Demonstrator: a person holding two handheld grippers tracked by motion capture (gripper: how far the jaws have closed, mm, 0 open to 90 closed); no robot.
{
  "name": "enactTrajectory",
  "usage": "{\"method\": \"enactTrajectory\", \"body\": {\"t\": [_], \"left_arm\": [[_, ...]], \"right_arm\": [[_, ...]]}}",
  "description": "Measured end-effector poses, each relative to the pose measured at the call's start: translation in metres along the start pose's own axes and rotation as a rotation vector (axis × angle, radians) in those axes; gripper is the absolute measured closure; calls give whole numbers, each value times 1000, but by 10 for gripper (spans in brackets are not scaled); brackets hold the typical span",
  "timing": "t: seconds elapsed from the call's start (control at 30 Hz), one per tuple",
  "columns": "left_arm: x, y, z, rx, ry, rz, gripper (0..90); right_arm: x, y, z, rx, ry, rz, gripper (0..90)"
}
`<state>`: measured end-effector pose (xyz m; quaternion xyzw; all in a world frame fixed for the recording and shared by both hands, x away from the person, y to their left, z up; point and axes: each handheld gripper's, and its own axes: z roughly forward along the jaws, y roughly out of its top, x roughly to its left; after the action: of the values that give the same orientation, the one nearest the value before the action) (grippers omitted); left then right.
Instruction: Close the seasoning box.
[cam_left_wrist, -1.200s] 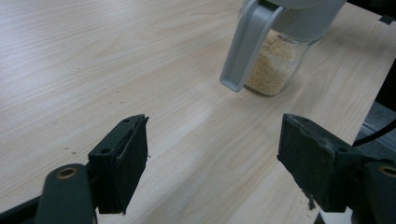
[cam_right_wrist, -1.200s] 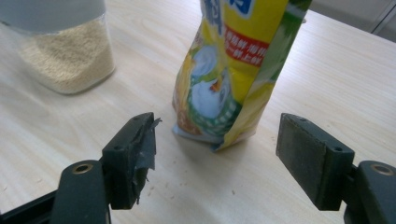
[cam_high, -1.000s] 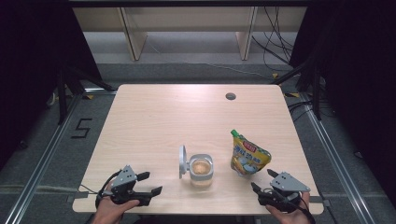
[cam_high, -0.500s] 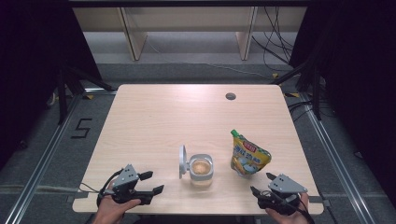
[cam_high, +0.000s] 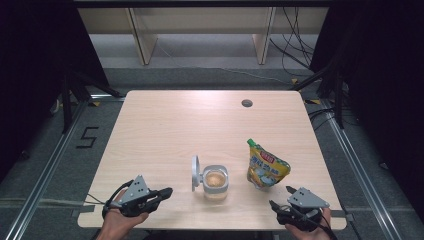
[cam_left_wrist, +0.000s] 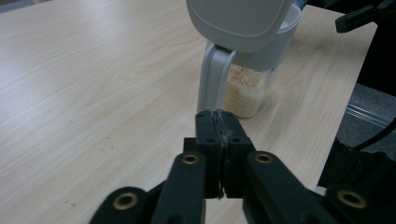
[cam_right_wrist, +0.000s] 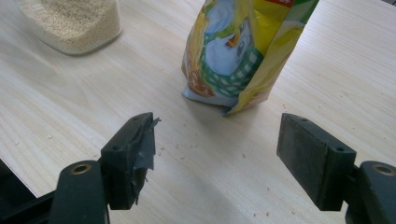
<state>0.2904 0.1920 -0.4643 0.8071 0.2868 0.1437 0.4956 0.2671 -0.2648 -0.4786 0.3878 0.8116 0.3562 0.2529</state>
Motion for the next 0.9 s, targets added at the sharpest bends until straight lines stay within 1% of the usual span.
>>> {"method": "enactTrajectory", "body": {"t": [0.03,0.07,0.1,0.13,0.17,0.2,0.23,0.27,0.3,0.33,0.37,0.4,0.43,0.47,0.5,0.53,0.57,0.6,0.63,0.67,0.7,0.73,0.77,0.83,0.9], "left_arm": [[-1,3,0,2,5,9,890],[-2,4,0,0,-5,6,891],[-1,8,0,-3,-6,35,891],[-2,11,0,-7,-9,17,892],[-2,14,0,-10,-6,36,892],[-3,18,1,-16,-5,27,892],[-2,22,2,-14,-10,53,892],[-3,25,3,-12,-6,50,891],[-2,29,6,-15,-14,61,892],[-3,32,8,-11,-16,57,891],[-3,35,11,-16,-26,64,892],[-4,37,13,-12,-23,51,891],[-4,41,16,-6,-38,58,891],[-5,43,18,-6,-37,55,891],[-5,46,20,-1,-43,61,891],[-5,48,21,0,-45,61,891],[-5,51,23,5,-50,75,892],[-5,53,25,9,-49,83,891],[-6,53,26,3,-56,78,891],[-7,54,28,11,-54,70,891],[-6,56,29,14,-66,84,891],[-6,56,30,12,-60,86,891],[-7,57,31,15,-58,81,891],[-6,59,32,19,-59,90,892],[-7,61,33,17,-61,79,891]], "right_arm": [[0,0,0,0,1,-2,290],[0,0,0,0,1,-2,290],[0,0,0,2,0,-7,289],[0,0,0,1,0,-8,289],[0,0,1,1,2,-10,289],[-1,0,1,-9,-11,-25,289],[2,0,0,-1,-12,-1,289],[2,0,0,7,-6,3,288],[2,0,1,4,-7,2,288],[2,0,0,5,-10,4,287],[1,0,1,1,-8,-14,287],[1,0,1,2,-8,-12,287],[1,0,1,1,-7,-13,287],[1,0,1,1,-7,-13,287],[2,0,1,3,-8,-4,287],[1,0,1,0,-6,-12,287],[1,0,1,2,-6,-7,287],[0,0,1,-5,0,-22,288],[1,0,2,-4,2,-25,287],[1,0,2,-4,5,-26,288],[1,0,2,-10,-2,-35,287],[1,0,2,-7,0,-40,287],[1,0,2,-4,5,-35,288],[2,0,2,-5,3,-36,288],[1,0,2,-6,1,-37,288]]}}
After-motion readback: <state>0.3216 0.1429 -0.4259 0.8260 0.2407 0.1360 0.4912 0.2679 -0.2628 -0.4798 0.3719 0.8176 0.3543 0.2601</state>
